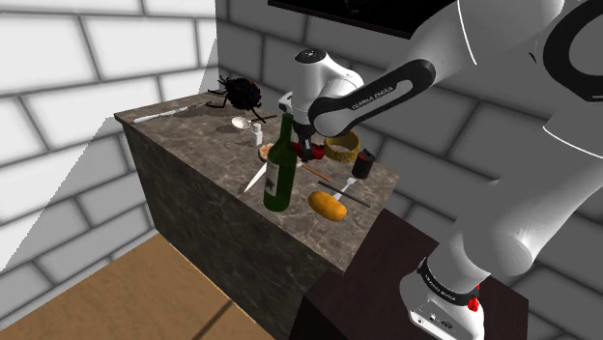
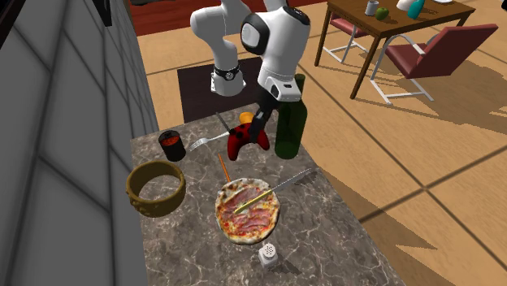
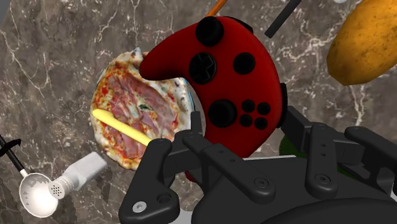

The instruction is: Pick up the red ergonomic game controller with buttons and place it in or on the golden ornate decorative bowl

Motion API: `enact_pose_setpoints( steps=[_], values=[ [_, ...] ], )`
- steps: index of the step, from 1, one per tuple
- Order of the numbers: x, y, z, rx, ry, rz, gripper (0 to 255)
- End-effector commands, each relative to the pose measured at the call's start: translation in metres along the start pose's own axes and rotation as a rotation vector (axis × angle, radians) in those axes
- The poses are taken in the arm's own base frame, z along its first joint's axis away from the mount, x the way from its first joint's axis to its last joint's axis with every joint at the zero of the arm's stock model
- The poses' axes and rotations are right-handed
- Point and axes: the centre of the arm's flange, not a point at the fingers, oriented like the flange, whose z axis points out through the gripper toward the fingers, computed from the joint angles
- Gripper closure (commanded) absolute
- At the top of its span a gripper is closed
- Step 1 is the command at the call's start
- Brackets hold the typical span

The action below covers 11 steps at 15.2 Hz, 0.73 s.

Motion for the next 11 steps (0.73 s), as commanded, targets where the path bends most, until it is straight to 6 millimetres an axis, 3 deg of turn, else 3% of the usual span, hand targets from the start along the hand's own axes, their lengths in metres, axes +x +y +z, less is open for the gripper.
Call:
enact_pose_setpoints(
  steps=[1,7,8,11],
  values=[
    [-0.003,0.003,-0.011,0.000,0.000,0.000,255],
    [-0.008,0.012,-0.041,0.000,0.000,0.000,255],
    [-0.008,0.012,-0.042,0.000,0.000,0.000,255],
    [-0.036,0.038,-0.031,0.000,0.000,0.000,255]
  ],
)
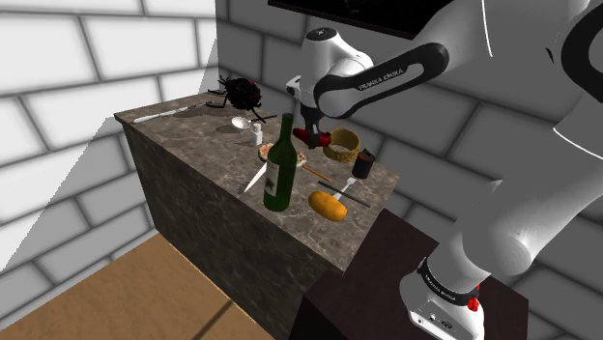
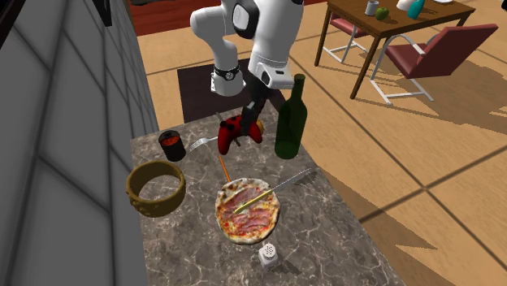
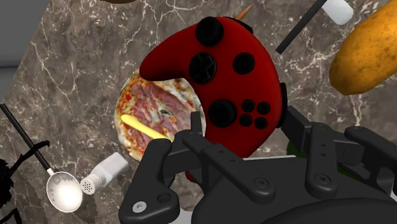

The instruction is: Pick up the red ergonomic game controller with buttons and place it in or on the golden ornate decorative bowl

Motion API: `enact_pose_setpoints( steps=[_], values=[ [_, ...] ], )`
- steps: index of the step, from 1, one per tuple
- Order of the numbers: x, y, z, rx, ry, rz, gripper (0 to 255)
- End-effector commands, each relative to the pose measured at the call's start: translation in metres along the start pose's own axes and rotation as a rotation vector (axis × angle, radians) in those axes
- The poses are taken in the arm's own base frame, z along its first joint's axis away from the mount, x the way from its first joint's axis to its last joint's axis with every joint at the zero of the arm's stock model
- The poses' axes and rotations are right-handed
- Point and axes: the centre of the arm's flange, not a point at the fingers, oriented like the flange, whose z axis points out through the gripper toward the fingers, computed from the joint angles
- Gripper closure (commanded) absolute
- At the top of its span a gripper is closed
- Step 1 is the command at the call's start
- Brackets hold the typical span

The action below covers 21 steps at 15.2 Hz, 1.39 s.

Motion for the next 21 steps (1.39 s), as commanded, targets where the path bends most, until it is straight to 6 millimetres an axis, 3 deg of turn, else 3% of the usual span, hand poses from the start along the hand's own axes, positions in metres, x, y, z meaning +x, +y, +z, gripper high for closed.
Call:
enact_pose_setpoints(
  steps=[1,20,21],
  values=[
    [-0.020,0.018,0.006,0.000,0.000,-0.001,255],
    [-0.198,0.182,0.079,0.000,0.000,-0.001,255],
    [-0.197,0.181,0.084,0.000,0.000,-0.001,255]
  ],
)
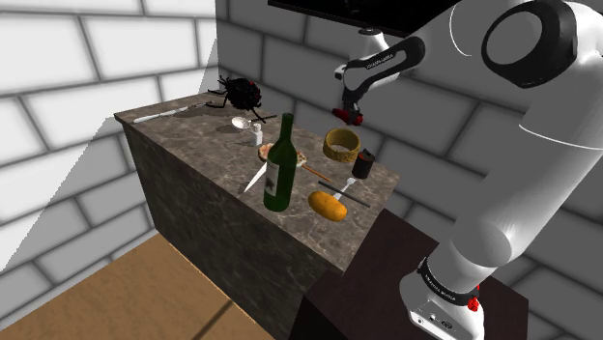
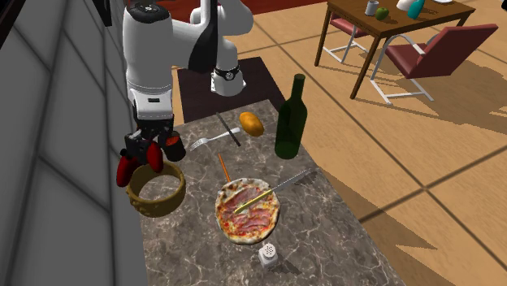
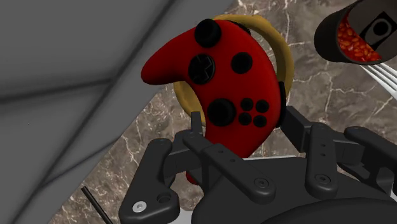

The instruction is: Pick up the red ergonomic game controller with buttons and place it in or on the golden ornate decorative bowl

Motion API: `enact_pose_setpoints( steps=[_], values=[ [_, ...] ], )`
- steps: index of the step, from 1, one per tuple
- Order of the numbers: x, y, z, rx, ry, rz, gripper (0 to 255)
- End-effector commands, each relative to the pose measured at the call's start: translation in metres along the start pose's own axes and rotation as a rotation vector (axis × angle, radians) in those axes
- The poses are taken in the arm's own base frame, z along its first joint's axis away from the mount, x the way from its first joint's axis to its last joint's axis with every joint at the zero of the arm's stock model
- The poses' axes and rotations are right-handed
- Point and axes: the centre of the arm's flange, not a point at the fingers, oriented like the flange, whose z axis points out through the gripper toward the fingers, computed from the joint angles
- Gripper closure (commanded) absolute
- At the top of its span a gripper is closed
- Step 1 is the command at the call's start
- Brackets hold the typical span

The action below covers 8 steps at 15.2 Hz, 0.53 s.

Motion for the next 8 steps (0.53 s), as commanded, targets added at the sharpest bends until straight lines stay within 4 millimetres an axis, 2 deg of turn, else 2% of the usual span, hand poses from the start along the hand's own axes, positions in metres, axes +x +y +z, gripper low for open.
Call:
enact_pose_setpoints(
  steps=[1,8],
  values=[
    [-0.004,0.003,0.009,-0.001,0.000,-0.001,255],
    [0.001,-0.007,0.044,-0.001,0.000,-0.001,255]
  ],
)
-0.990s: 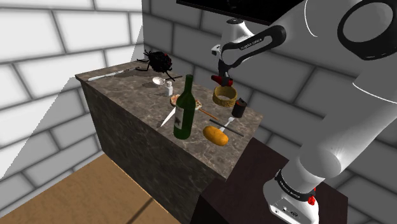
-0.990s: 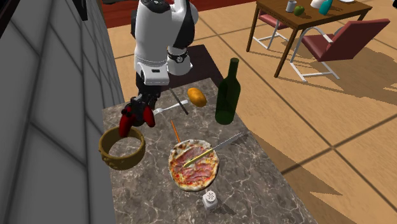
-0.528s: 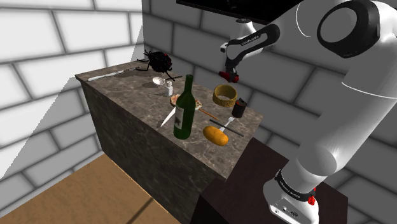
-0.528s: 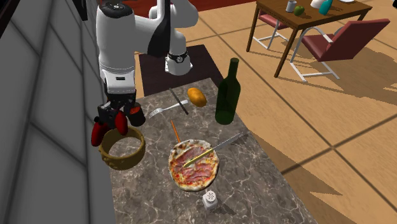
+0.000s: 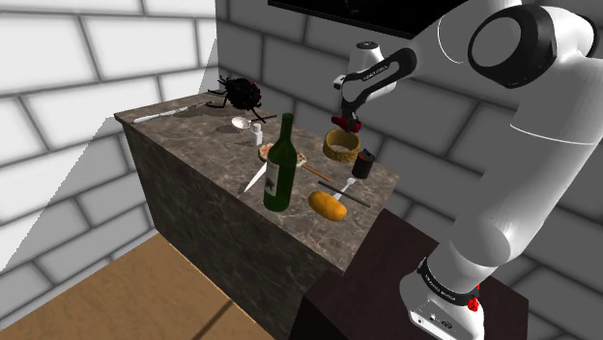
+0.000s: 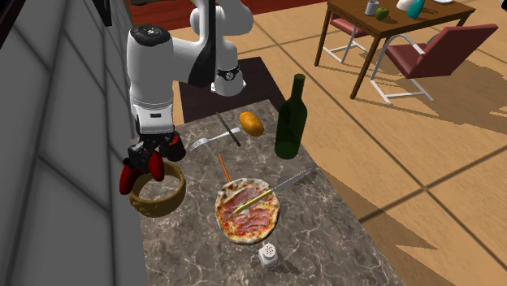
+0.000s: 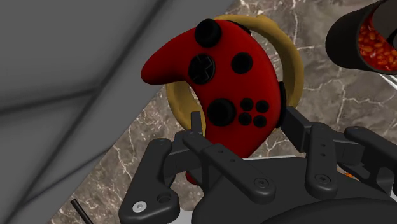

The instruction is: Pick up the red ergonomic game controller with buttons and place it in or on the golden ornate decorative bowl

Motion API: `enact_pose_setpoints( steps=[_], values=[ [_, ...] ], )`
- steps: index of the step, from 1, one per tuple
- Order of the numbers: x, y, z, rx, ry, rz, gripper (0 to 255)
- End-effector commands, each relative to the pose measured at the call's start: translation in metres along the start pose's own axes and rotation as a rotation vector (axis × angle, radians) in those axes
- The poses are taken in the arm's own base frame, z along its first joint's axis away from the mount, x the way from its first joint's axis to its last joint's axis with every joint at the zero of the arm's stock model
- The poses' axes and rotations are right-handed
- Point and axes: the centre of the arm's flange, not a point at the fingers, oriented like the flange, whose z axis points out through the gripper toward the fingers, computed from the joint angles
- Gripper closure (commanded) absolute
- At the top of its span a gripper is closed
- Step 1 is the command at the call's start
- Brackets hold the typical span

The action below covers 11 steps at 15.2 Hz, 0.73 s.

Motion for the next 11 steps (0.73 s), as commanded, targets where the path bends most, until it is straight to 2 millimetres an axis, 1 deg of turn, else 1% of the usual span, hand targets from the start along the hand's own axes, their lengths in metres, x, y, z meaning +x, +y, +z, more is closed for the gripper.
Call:
enact_pose_setpoints(
  steps=[1,5,11],
  values=[
    [0.003,-0.003,0.010,-0.001,0.000,0.000,255],
    [0.007,-0.010,0.033,-0.001,0.000,0.000,255],
    [0.007,-0.010,0.033,-0.001,0.000,0.000,255]
  ],
)
